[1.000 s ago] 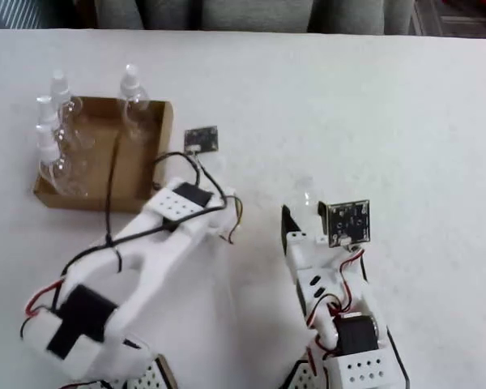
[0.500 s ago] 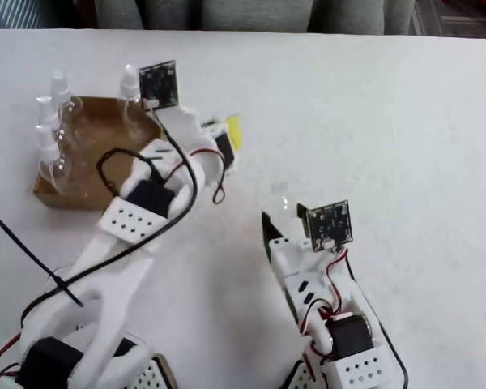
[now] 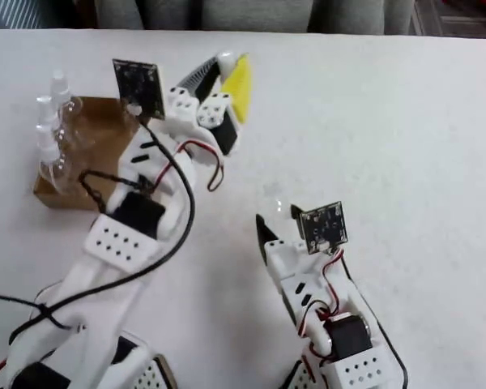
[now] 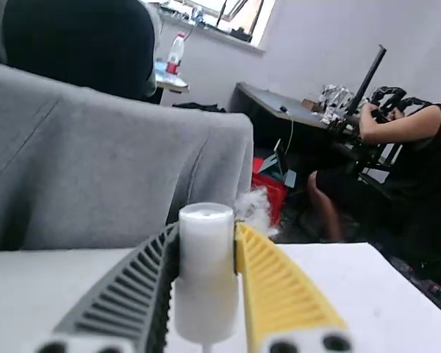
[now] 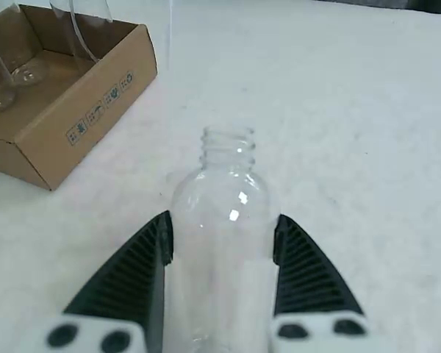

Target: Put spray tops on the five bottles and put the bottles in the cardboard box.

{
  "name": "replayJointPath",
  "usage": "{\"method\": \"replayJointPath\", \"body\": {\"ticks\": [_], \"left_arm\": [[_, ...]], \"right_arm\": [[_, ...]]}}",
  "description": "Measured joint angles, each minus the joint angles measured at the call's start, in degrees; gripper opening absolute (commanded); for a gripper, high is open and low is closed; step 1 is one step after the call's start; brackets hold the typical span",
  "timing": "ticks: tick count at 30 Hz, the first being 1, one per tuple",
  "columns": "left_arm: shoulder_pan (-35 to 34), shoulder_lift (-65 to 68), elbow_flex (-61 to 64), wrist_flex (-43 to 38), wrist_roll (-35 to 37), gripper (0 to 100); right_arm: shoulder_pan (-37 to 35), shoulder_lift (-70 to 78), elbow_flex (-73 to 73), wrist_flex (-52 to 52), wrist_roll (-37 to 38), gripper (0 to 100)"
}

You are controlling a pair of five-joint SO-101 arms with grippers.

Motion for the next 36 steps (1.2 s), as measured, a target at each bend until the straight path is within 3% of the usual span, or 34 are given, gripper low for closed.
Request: {"method": "replayJointPath", "body": {"ticks": [11, 25, 36], "left_arm": [[3.7, -3.2, 0.1, -0.5, -0.8, 2], [4.0, -3.2, 12.1, -13.9, -0.8, 2], [5.9, -3.2, 14.3, -14.9, -0.8, 2]], "right_arm": [[-0.1, 0.0, 0.0, 0.0, 0.0, 1.6], [-0.4, 0.0, 0.0, 0.0, 0.0, 1.6], [-1.9, 0.0, 0.0, 1.4, 0.0, 1.6]]}}
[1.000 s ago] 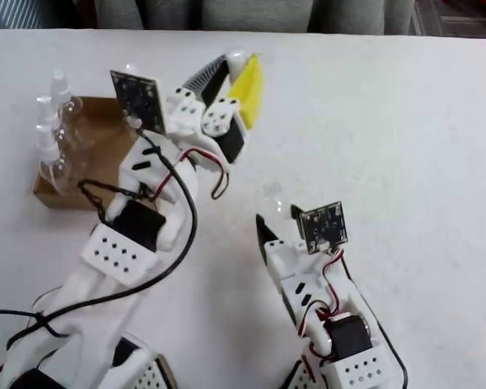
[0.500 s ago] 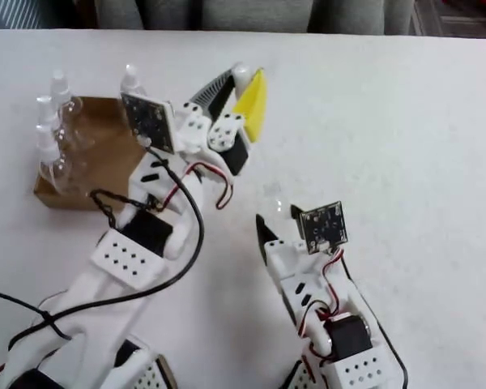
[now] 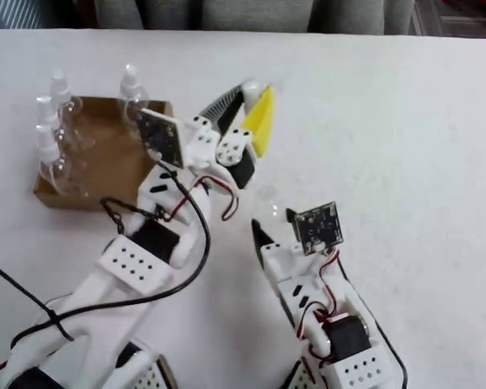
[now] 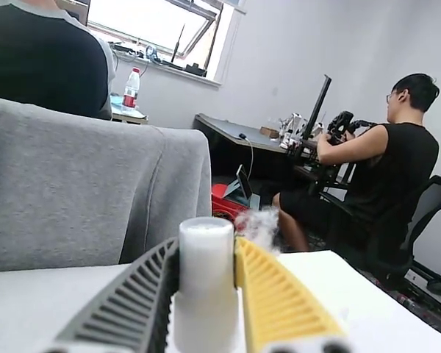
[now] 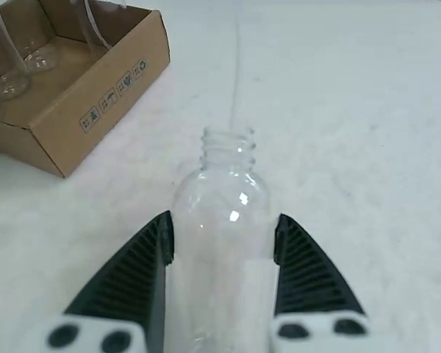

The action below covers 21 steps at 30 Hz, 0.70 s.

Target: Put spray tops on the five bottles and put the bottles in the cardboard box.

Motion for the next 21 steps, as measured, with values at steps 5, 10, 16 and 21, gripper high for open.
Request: {"method": "replayJointPath", "body": {"ticks": [5, 10, 16, 21], "left_arm": [[-0.2, 0.0, 1.0, 0.0, 0.0, 2], [-0.2, 0.0, 3.2, 0.0, 0.0, 2], [2.3, 0.0, 8.1, 0.0, -0.1, 2], [3.5, 0.0, 10.8, 0.0, -0.3, 2]], "right_arm": [[0.0, 0.0, 0.0, 0.0, 0.0, 1.6], [0.0, 0.0, 0.0, 0.0, 0.0, 1.6], [0.0, 0.0, 0.0, 0.0, 0.0, 1.6], [0.0, 0.0, 0.0, 0.0, 0.0, 1.6]]}}
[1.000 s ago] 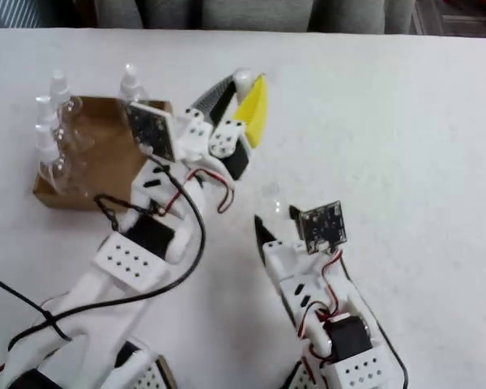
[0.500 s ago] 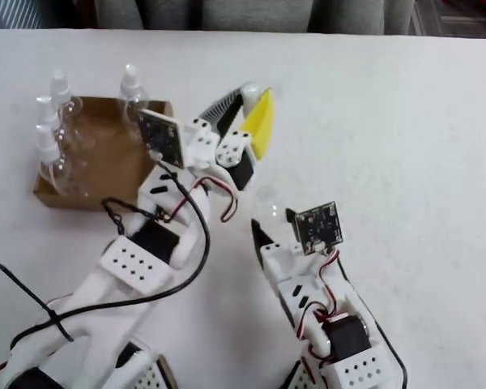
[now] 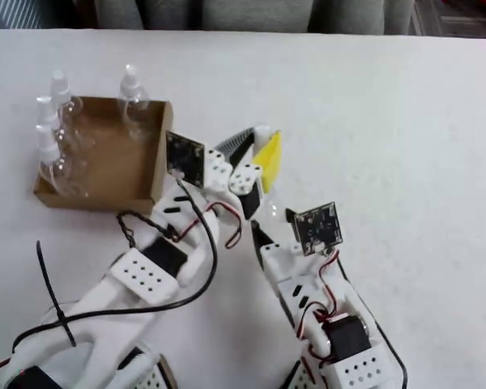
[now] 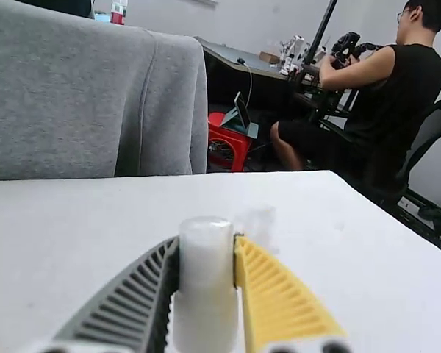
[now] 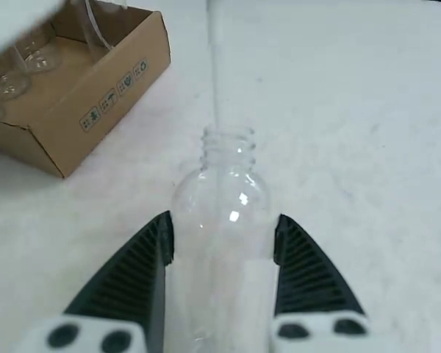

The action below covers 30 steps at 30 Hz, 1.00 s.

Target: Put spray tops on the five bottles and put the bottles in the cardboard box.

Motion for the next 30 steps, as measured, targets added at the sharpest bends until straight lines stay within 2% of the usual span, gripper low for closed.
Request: {"method": "replayJointPath", "body": {"ticks": [5, 10, 13, 17, 24, 30], "left_arm": [[0.4, 0.0, 0.6, 0.0, -0.1, 5], [0.4, 0.0, 1.1, 0.0, -0.1, 28], [0.4, -0.2, 2.5, 1.6, 0.0, 35], [0.4, -0.4, 4.3, 4.6, 0.0, 36], [0.4, -0.4, 4.7, 4.6, -0.1, 36], [0.4, -8.6, 4.7, 5.0, -0.1, 36]], "right_arm": [[-0.1, 0.0, 0.0, 0.0, 0.0, 1.6], [-0.1, 0.0, 0.0, 0.0, 0.0, 1.6], [0.0, 0.0, 0.0, 0.0, 0.0, 1.6], [1.5, 0.0, 0.0, 0.0, 0.0, 1.6], [1.9, 0.0, 0.0, 0.0, 0.0, 1.6], [1.7, 0.0, 0.0, 0.0, 0.0, 1.6]]}}
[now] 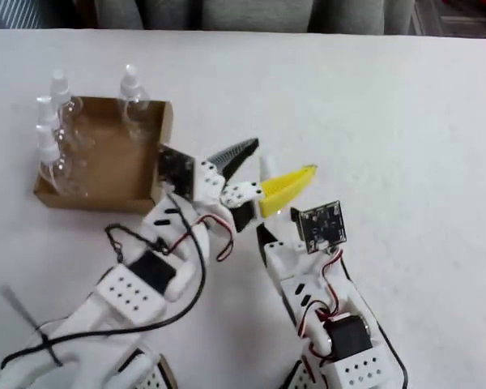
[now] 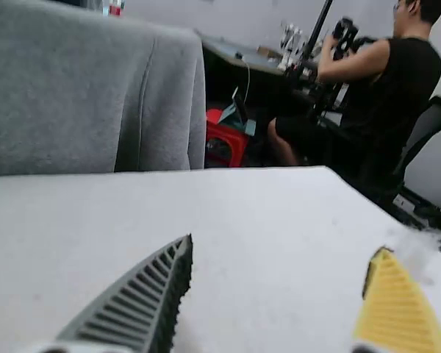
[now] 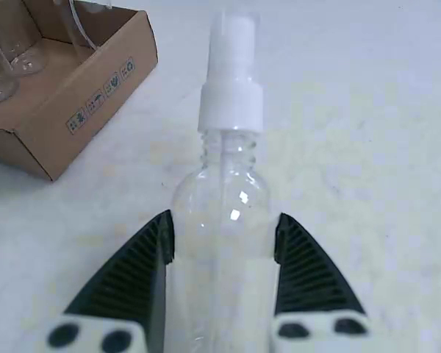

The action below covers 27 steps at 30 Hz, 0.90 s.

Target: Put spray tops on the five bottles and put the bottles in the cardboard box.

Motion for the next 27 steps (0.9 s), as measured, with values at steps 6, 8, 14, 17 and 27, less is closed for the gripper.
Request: {"method": "replayJointPath", "body": {"ticks": [6, 8, 14, 17, 27], "left_arm": [[0.0, -17.1, 0.0, 16.7, 0.0, 36], [0.0, -22.4, 0.0, 24.2, 0.0, 36], [-6.7, -34.5, 0.0, 43.8, -0.1, 28], [-12.8, -39.6, 0.0, 50.1, -0.1, 11], [-39.6, -53.5, 0.0, 54.5, -0.1, 2]], "right_arm": [[2.5, 0.0, 1.0, -4.0, 0.0, 1.6], [3.4, 0.0, 1.6, -6.9, 0.0, 1.6], [4.4, 0.0, 1.8, -13.7, 0.0, 1.6], [4.6, 0.0, 1.8, -19.0, 0.0, 1.6], [-2.5, 0.0, 1.8, -42.4, 0.0, 1.6]]}}
